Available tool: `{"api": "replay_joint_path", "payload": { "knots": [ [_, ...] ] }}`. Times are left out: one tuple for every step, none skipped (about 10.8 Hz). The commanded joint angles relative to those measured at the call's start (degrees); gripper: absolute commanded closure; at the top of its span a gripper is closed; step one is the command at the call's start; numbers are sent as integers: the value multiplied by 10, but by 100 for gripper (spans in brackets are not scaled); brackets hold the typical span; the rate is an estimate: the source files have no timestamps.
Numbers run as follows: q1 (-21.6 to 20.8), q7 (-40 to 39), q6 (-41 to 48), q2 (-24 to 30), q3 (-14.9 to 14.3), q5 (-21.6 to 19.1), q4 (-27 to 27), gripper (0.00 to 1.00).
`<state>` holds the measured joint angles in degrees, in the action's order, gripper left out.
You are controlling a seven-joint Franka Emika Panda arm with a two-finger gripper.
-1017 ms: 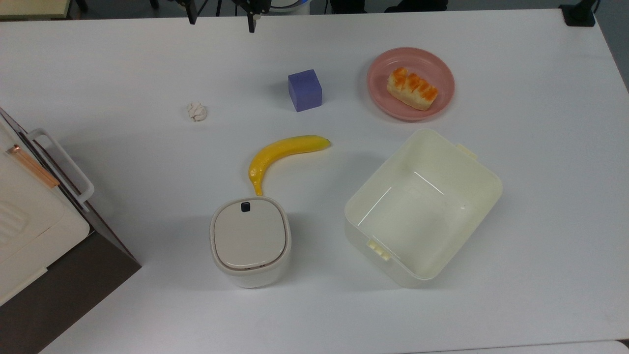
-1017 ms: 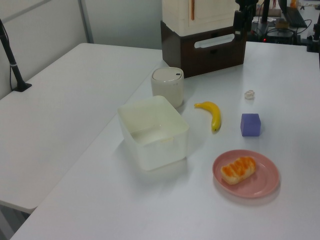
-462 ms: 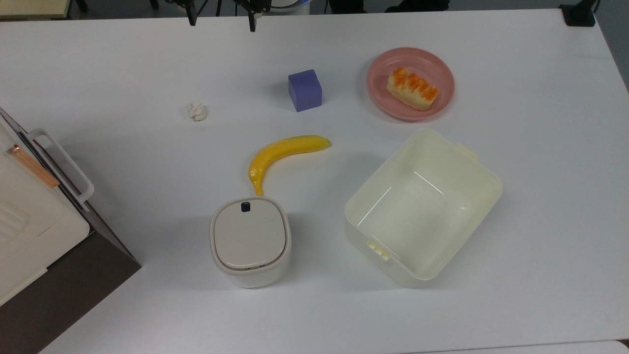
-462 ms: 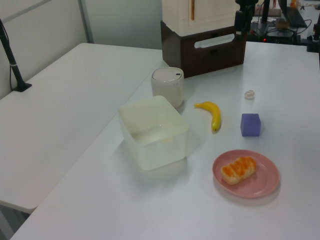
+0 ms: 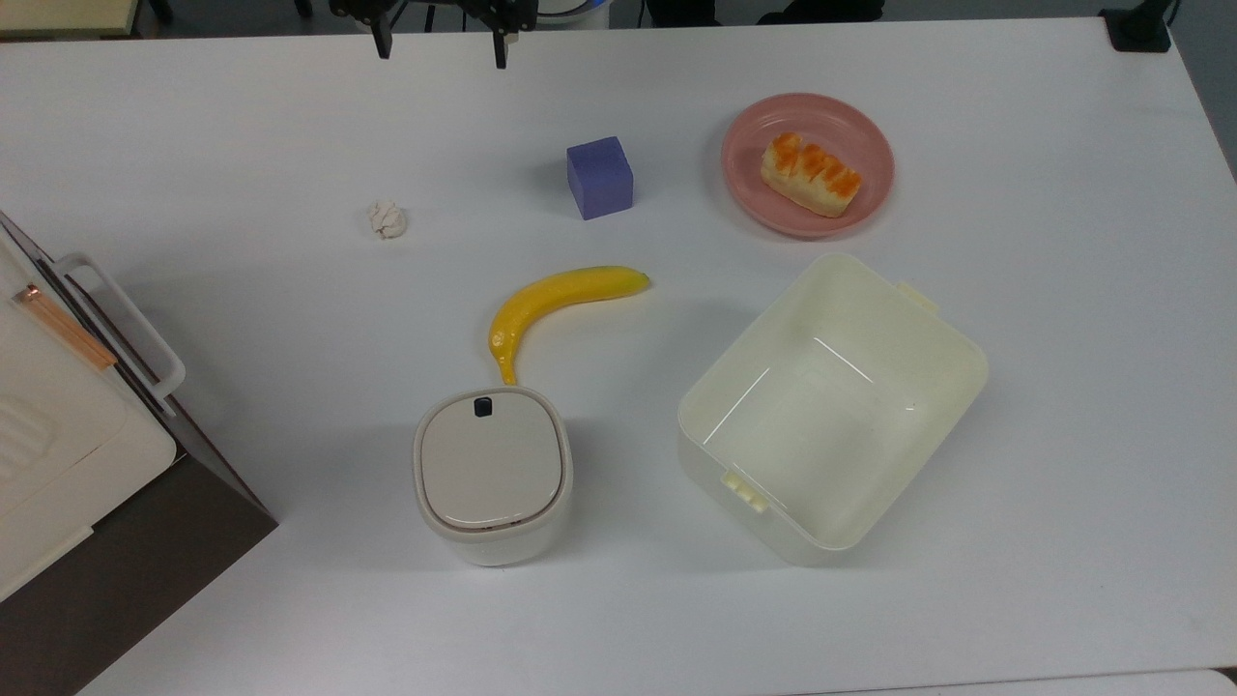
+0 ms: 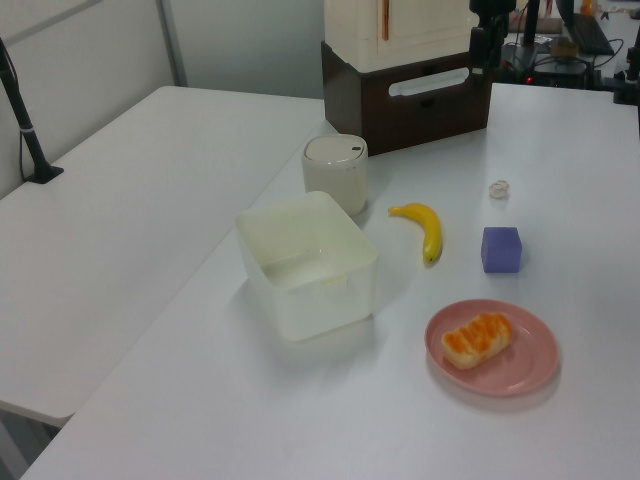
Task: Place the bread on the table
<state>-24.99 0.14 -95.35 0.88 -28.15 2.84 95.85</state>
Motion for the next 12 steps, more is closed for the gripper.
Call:
{"api": "replay_joint_path", "payload": {
  "knots": [
    [-27,-29,1,11,2,-8,38,0],
    [-41,-42,-3,18,2,-4,58,0],
    [-48,-59,-4,33,6,2,82,0],
    [-52,-67,-4,45,6,4,91,0],
    [-52,-68,-4,46,8,4,92,0],
    [-55,-67,-7,46,8,4,100,0],
    [-64,-66,-14,50,14,4,107,0],
    [-65,-59,-26,51,36,5,121,0],
    [-64,-43,-35,49,71,18,130,0],
    [-66,-10,-39,47,101,46,138,0],
    [-71,16,-44,41,137,58,141,0],
    [-73,26,-50,40,159,59,146,0]
  ]
}}
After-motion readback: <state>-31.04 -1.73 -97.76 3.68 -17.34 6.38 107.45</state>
